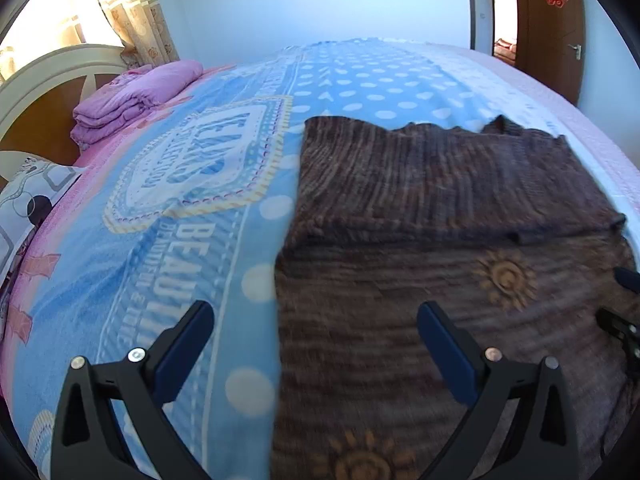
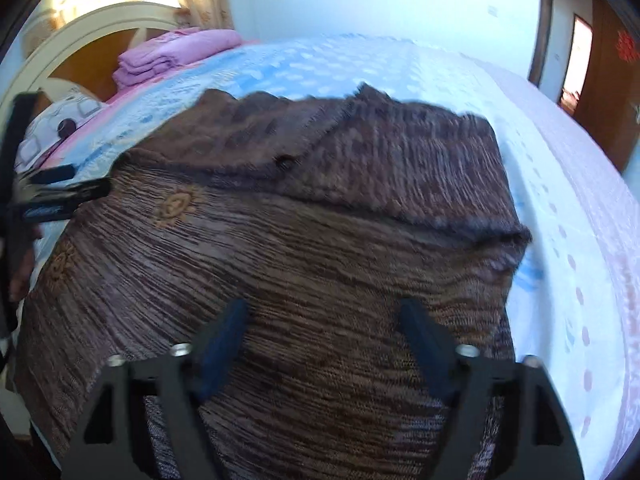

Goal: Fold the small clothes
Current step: 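Release the sweater and move both grippers toward the hem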

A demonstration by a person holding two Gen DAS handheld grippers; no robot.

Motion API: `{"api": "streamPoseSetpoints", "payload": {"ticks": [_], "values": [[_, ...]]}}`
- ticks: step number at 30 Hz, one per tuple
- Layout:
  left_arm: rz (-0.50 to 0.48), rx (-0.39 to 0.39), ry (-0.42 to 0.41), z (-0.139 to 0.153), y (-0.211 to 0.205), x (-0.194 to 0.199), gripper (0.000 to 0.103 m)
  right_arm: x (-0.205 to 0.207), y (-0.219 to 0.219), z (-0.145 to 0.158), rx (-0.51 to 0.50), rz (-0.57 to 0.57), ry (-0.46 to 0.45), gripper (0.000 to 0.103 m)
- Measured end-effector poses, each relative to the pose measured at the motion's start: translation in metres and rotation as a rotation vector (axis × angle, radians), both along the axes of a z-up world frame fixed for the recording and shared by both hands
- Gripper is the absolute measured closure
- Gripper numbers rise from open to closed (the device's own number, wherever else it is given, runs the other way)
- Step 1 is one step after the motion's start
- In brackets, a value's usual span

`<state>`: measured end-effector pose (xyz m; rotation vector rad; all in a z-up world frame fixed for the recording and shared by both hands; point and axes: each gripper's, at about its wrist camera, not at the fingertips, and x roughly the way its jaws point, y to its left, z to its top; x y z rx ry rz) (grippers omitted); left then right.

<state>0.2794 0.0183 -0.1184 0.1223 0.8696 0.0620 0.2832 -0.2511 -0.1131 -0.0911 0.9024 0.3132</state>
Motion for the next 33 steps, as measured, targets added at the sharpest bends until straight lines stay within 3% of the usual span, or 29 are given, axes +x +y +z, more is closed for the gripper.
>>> {"api": "streamPoseSetpoints", "payload": {"ticks": [6, 16, 29, 33], "values": [[-0.028, -0.053, -0.008, 0.014, 0.007, -0.037, 0.0, -0.017, -0.002, 0.008, 0.035, 0.012, -0.008, 0.018], [-0.026, -0.035, -0.022, 0.018, 0.023, -0.085, 0.0, -0.067, -0.005, 0.02, 0.058, 0.051, 0.012, 0.018], [-0.02, -0.044, 0.043, -0.007, 0.029, -0.126, 0.0, -0.112, -0.018, 0.011, 0.054, 0.027, 0.044, 0.018], [-0.033, -0.067, 0.068, -0.014, 0.028, -0.138, 0.004, -0.125, -0.024, 0.009, 0.048, 0.021, 0.061, 0.018]]}}
